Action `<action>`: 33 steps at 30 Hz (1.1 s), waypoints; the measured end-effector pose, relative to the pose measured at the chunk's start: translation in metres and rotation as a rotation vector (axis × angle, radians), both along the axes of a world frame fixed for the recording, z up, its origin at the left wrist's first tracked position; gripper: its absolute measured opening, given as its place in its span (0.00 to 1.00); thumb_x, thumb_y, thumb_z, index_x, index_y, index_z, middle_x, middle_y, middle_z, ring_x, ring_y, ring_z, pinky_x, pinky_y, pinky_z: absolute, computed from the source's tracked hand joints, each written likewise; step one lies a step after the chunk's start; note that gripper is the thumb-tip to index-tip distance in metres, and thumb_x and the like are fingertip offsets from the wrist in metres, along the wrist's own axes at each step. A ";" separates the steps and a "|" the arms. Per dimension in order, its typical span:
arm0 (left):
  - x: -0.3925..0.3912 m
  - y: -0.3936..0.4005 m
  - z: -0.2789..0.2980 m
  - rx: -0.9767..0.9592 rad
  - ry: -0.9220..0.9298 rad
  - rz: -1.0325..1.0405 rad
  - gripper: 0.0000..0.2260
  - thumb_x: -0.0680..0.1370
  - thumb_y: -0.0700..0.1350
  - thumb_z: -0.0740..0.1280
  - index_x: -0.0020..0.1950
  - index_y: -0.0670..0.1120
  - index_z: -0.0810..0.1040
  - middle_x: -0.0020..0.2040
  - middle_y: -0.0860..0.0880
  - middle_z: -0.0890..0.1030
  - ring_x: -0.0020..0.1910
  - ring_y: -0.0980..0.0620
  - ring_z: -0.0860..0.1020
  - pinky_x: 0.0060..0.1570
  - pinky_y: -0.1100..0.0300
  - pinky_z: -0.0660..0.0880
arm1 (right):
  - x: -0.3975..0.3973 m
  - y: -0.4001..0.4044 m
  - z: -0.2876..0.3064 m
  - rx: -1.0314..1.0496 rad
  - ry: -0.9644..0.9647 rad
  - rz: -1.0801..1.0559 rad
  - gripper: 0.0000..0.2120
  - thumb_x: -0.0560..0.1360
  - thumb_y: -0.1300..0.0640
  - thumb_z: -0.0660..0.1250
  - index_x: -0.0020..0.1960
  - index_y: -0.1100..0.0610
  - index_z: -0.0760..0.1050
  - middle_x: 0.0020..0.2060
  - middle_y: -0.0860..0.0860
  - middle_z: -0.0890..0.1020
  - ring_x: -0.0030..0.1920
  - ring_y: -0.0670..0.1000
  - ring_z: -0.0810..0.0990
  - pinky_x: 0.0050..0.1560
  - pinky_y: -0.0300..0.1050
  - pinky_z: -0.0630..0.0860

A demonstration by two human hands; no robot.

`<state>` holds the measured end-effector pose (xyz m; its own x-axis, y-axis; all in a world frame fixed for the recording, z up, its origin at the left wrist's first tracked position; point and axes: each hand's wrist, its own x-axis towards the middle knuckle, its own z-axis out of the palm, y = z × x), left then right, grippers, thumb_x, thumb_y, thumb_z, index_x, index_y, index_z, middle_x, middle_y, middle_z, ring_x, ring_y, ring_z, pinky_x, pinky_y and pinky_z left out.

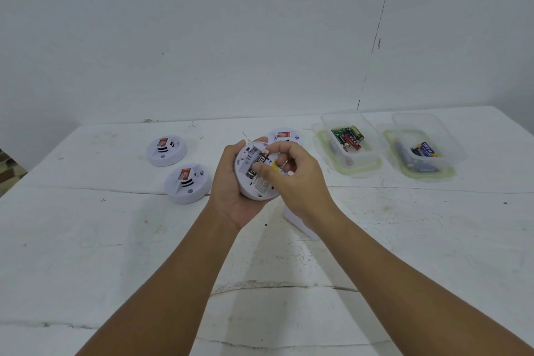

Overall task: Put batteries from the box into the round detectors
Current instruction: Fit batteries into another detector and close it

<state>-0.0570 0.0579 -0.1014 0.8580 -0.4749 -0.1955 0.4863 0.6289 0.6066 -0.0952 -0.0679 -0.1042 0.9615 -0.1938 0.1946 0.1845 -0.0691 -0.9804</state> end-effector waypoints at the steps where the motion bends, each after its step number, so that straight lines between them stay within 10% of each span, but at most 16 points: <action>1: 0.000 0.000 0.000 0.001 0.002 0.001 0.14 0.80 0.55 0.63 0.59 0.49 0.81 0.54 0.43 0.84 0.51 0.42 0.84 0.50 0.50 0.80 | 0.000 0.000 0.001 -0.005 0.004 -0.008 0.13 0.72 0.54 0.80 0.55 0.48 0.82 0.41 0.45 0.72 0.38 0.38 0.71 0.42 0.35 0.74; 12: 0.000 0.002 -0.005 -0.016 0.023 0.001 0.15 0.79 0.55 0.64 0.60 0.50 0.81 0.59 0.43 0.82 0.63 0.41 0.77 0.58 0.48 0.76 | 0.002 0.003 0.002 -0.068 0.012 -0.047 0.15 0.71 0.50 0.81 0.54 0.47 0.81 0.41 0.44 0.71 0.38 0.40 0.71 0.43 0.36 0.71; 26: 0.000 0.009 -0.006 -0.026 0.030 -0.029 0.15 0.82 0.56 0.61 0.62 0.49 0.79 0.59 0.46 0.82 0.57 0.44 0.83 0.57 0.49 0.76 | -0.001 0.012 0.007 -0.250 -0.097 -0.119 0.17 0.69 0.49 0.81 0.54 0.46 0.79 0.51 0.38 0.76 0.50 0.39 0.75 0.52 0.36 0.73; 33: -0.003 0.005 -0.006 -0.039 0.087 -0.052 0.20 0.82 0.57 0.61 0.56 0.43 0.85 0.57 0.44 0.84 0.56 0.44 0.84 0.60 0.50 0.75 | -0.005 0.012 0.011 -0.196 -0.120 -0.079 0.16 0.70 0.55 0.81 0.54 0.50 0.80 0.47 0.41 0.84 0.40 0.41 0.77 0.44 0.31 0.72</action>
<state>-0.0599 0.0633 -0.1072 0.8128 -0.5267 -0.2487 0.5684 0.6237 0.5366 -0.1006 -0.0554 -0.0928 0.9126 -0.2152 0.3475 0.2850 -0.2744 -0.9184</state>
